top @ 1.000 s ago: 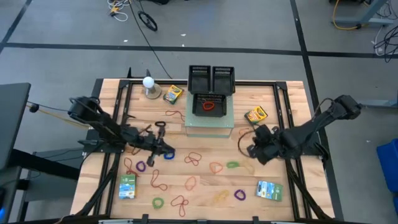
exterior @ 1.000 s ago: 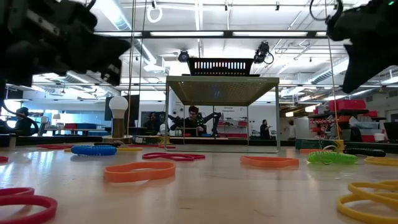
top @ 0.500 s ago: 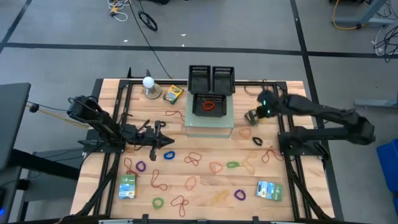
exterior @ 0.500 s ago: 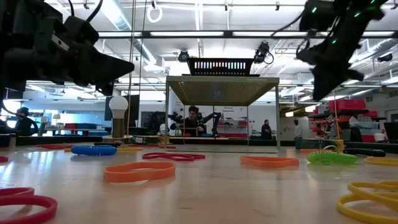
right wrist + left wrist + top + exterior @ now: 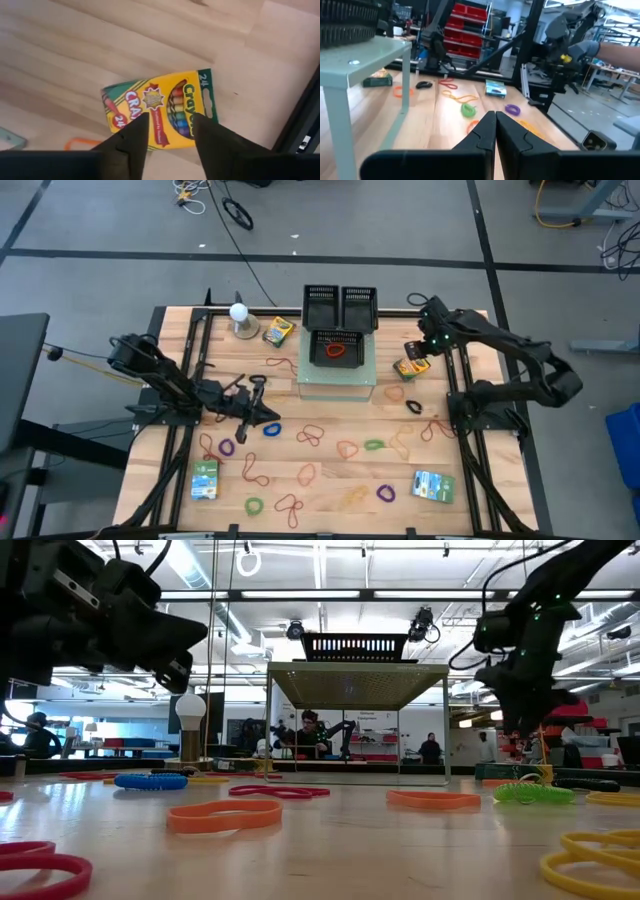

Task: Pick & Place Office Desk Supplies
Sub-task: Put the yellow crayon box into the top left black bin on the shelf

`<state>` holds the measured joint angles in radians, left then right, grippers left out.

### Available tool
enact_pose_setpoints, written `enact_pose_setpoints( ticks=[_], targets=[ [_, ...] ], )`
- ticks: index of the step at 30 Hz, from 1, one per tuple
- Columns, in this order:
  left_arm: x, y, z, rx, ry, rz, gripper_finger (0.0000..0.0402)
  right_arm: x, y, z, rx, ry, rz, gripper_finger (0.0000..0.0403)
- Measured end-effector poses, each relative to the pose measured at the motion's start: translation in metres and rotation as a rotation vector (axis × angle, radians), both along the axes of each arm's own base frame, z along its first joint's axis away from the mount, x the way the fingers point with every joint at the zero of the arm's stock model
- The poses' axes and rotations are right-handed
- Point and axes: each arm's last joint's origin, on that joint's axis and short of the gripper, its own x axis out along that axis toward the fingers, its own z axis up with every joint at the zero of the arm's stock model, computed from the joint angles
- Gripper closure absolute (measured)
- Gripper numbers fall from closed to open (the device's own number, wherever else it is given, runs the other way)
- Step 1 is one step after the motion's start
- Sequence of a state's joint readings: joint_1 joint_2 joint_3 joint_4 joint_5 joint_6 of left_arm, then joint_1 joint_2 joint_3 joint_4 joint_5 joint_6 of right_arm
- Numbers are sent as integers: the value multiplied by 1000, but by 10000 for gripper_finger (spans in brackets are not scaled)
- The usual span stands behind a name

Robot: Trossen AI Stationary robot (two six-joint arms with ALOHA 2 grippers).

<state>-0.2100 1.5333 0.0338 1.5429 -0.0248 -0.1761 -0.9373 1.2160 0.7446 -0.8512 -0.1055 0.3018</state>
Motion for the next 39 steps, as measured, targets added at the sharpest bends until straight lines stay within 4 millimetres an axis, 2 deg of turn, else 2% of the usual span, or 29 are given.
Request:
enact_pose_setpoints(
  ticks=[4, 10, 15, 19, 28, 35, 39],
  targets=[
    [0, 0, -3, 7, 28, 0, 383, -1, -12, -9, 1, 8, -27, 214],
    [0, 0, -3, -1, 32, 0, 383, -4, -25, -25, 54, 50, -25, 211],
    [0, 0, -3, -1, 34, 0, 383, -1, -26, -28, 76, 14, 20, 216],
    [0, 0, -4, -1, 39, 0, 383, -1, -23, -29, 94, 25, 5, 237],
    [0, 0, -4, -3, 39, 0, 383, 9, 0, -43, 99, 115, 39, 281],
    [0, 0, -4, -3, 39, 0, 383, 25, 35, -26, 124, 52, 133, 295],
    [0, 0, -4, -2, 39, 0, 383, 25, 55, -14, 111, 51, 153, 295]
  ],
)
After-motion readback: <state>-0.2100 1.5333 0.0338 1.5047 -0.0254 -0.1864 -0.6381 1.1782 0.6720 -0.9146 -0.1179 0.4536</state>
